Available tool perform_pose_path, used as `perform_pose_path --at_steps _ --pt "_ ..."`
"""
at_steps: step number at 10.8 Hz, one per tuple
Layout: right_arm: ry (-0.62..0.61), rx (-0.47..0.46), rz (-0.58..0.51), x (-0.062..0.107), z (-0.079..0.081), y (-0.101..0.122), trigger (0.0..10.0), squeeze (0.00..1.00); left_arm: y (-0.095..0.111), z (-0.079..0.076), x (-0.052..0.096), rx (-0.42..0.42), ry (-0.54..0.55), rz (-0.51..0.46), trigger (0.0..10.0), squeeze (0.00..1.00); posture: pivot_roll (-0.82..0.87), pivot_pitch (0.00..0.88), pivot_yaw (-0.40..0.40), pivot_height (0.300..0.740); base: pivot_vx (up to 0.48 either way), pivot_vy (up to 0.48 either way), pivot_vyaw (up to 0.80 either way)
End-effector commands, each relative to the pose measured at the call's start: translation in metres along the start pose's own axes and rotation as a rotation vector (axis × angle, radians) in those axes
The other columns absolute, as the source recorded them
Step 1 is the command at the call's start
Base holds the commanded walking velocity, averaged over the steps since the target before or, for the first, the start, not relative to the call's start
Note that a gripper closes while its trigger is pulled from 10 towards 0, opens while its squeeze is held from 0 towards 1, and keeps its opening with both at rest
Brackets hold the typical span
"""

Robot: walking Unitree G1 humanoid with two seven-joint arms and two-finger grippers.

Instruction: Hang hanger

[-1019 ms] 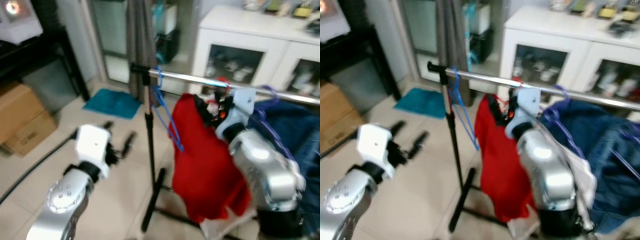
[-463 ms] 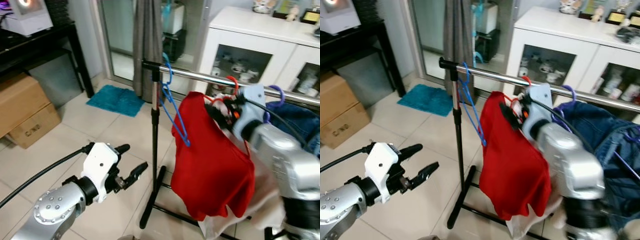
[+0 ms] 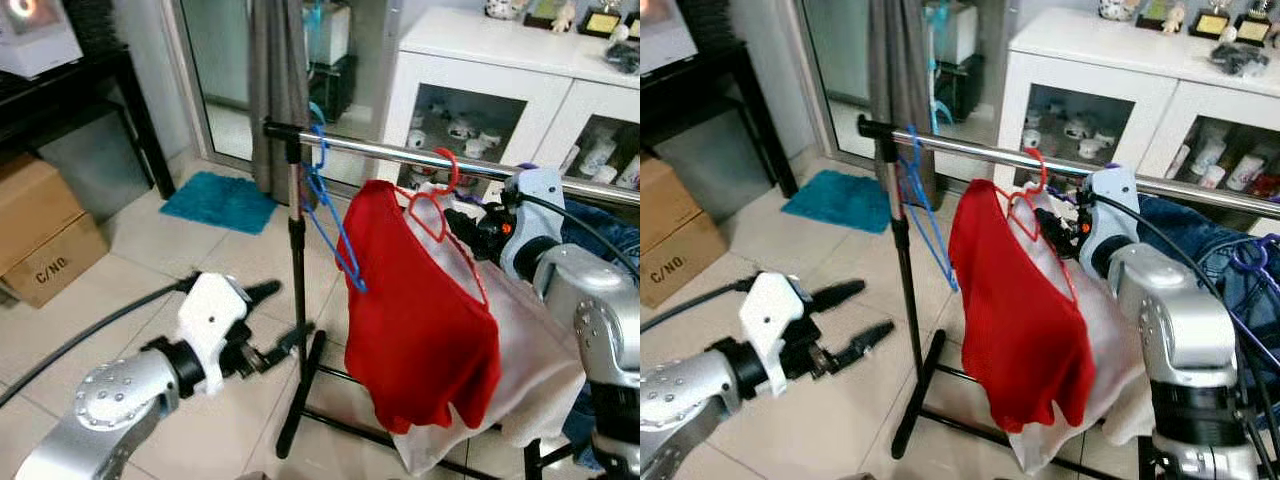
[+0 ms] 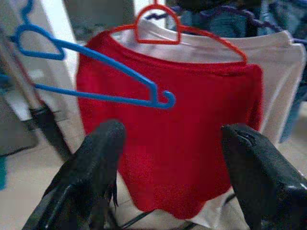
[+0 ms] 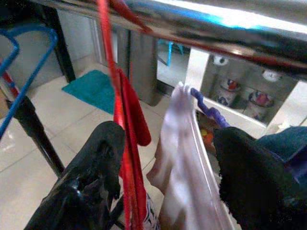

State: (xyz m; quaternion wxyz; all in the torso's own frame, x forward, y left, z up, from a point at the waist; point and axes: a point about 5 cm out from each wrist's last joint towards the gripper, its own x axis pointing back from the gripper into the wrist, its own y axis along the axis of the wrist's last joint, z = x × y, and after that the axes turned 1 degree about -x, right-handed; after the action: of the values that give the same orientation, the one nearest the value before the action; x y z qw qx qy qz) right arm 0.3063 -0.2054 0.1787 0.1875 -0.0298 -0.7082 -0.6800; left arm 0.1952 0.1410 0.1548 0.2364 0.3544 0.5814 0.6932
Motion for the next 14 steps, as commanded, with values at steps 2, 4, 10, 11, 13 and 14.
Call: perform_pose_path --at_steps 2,4,10,11,13,14 --pt "0.035 -0.022 0.015 -0.013 0.006 0.002 10.0 0.0 0.0 -0.001 -0.002 0.011 -0.038 0.007 10.0 0.0 -0.05 0.0 0.032 0.74 0.0 0.0 0.0" --pt "0.081 -0.024 0.024 -0.025 0.01 0.003 5.6 0.0 0.0 -0.002 0.0 0.017 -0.042 0.011 10.0 0.0 -0.04 0.0 0.016 0.74 0.0 0.0 0.0" --pt "0.073 -0.073 0.009 -0.017 -0.012 0.008 10.0 1.0 -0.003 -0.003 0.002 0.025 -0.01 0.02 10.0 0.0 -0.04 0.0 0.006 0.74 0.0 0.0 0.0" --pt "0.059 -0.066 0.002 -0.012 -0.017 0.01 10.0 1.0 -0.003 -0.002 0.001 0.027 -0.012 0.02 10.0 0.0 -0.05 0.0 0.011 0.74 0.0 0.0 0.0" --pt "0.063 -0.061 -0.007 -0.006 -0.017 0.014 10.0 0.98 -0.003 -0.002 -0.002 0.027 -0.024 0.016 10.0 0.0 -0.06 0.0 0.018 0.74 0.0 0.0 0.0" --pt "0.112 -0.063 -0.01 -0.003 -0.007 0.015 10.0 0.0 -0.002 -0.003 -0.003 0.027 -0.032 0.014 10.0 0.0 -0.07 0.0 0.023 0.74 0.0 0.0 0.0"
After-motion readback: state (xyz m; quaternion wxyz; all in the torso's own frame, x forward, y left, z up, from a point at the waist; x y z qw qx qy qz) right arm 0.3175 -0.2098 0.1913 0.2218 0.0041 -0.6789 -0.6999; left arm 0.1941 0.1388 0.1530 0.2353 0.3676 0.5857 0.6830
